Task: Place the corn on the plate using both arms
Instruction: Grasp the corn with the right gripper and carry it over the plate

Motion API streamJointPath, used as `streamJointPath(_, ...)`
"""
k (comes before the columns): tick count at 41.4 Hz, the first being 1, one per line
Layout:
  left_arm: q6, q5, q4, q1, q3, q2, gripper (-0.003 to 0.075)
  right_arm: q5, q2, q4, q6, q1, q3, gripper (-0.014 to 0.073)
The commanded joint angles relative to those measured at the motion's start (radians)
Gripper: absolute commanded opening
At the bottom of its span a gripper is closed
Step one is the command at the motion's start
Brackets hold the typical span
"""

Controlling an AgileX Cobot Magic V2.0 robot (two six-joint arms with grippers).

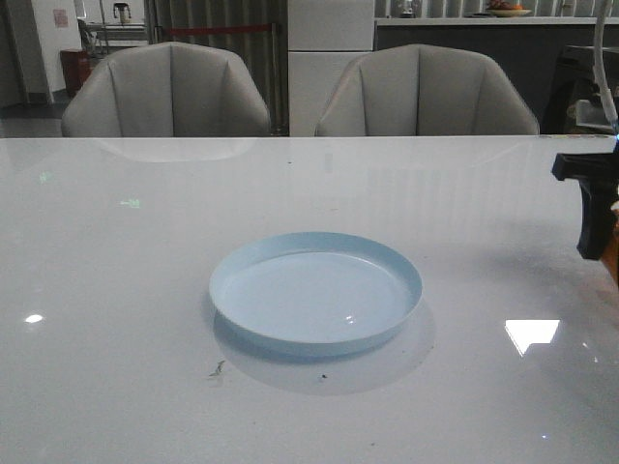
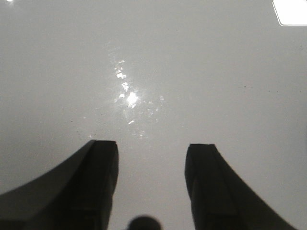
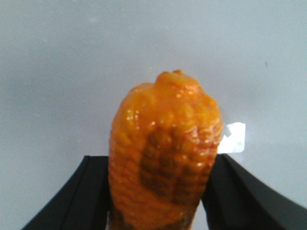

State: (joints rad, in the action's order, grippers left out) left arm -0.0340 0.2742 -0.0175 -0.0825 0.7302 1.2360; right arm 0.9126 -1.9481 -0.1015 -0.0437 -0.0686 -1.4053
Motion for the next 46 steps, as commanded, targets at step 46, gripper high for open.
streamJointPath(46, 0.011, -0.071, -0.008, 0.000, 0.027, -0.030, 0.0382, 0.205, -0.148, -0.123, 0.075, 0.528, -0.478, 0.0051)
